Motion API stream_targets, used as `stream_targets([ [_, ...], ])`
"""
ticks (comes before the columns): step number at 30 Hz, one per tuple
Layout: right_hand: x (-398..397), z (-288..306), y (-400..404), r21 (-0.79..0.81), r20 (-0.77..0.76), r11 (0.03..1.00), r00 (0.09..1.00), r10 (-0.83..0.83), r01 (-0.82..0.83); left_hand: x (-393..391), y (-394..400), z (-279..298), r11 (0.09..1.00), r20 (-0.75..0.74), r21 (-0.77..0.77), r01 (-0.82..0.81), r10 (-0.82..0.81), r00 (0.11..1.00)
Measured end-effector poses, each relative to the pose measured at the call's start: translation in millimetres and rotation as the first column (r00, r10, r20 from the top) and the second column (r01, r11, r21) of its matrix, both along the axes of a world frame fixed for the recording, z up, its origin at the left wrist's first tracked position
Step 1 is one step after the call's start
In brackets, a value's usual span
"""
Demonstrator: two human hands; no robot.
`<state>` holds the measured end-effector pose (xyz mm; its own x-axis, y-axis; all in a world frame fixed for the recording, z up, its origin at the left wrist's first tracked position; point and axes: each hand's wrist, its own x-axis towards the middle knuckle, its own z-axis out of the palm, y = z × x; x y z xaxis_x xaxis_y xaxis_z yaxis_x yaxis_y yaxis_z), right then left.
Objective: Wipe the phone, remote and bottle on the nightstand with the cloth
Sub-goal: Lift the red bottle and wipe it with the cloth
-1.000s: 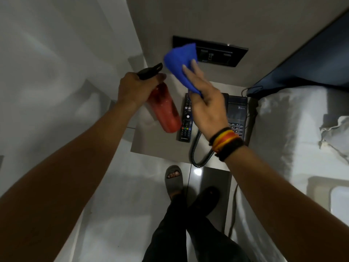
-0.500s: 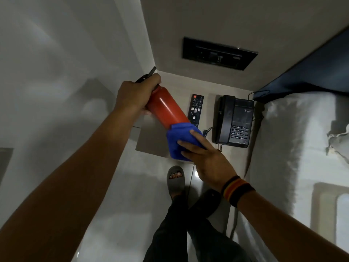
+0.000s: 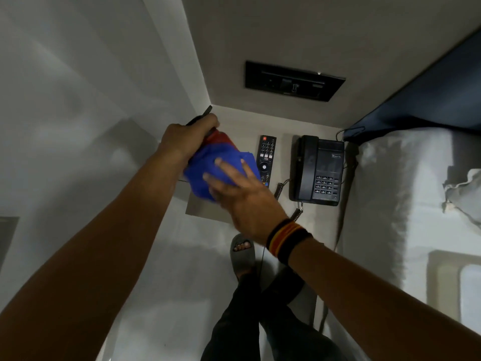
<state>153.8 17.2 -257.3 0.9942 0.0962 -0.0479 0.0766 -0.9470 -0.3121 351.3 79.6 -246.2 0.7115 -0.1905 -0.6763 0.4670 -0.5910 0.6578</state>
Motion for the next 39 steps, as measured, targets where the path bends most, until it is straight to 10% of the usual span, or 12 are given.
stream_targets([
  [4,-32,-18,15,-0.228,-0.228,0.959,0.967,0.115,-0.168,-6,-12,9,0.998,0.082,-0.02,0.054,-0.052,0.995],
  [7,-63,-24,11,0.008,-0.337,0.989,0.931,-0.137,0.149,-1,-13,9,0.999,0.17,0.002,0.043,-0.042,0.985],
  [11,-85,-1,-17,0.459,-0.289,0.582,0.732,-0.617,0.672,6,-1,6,0.994,0.216,0.021,0.104,-0.106,0.971],
  [16,-21,30,-51,0.782,-0.136,0.286,0.6,-0.788,0.553,2,8,6,0.896,0.197,-0.103,0.432,-0.407,0.892],
  [21,0,9,-41,0.617,-0.109,0.617,0.83,-0.547,0.488,5,7,17,0.851,0.216,-0.161,0.499,-0.463,0.859],
  [26,-60,-37,-55,0.302,-0.315,0.838,0.877,-0.362,0.454,17,19,18,0.845,0.24,-0.156,0.511,-0.469,0.85],
  [31,-92,-36,-60,0.44,-0.471,0.392,0.58,-0.665,0.808,16,14,-2,0.867,0.328,-0.114,0.485,-0.428,0.842],
  [39,-81,-10,-59,0.622,-0.628,-0.138,0.386,-0.676,0.77,0,0,-47,0.921,0.426,-0.002,0.39,-0.353,0.833],
])
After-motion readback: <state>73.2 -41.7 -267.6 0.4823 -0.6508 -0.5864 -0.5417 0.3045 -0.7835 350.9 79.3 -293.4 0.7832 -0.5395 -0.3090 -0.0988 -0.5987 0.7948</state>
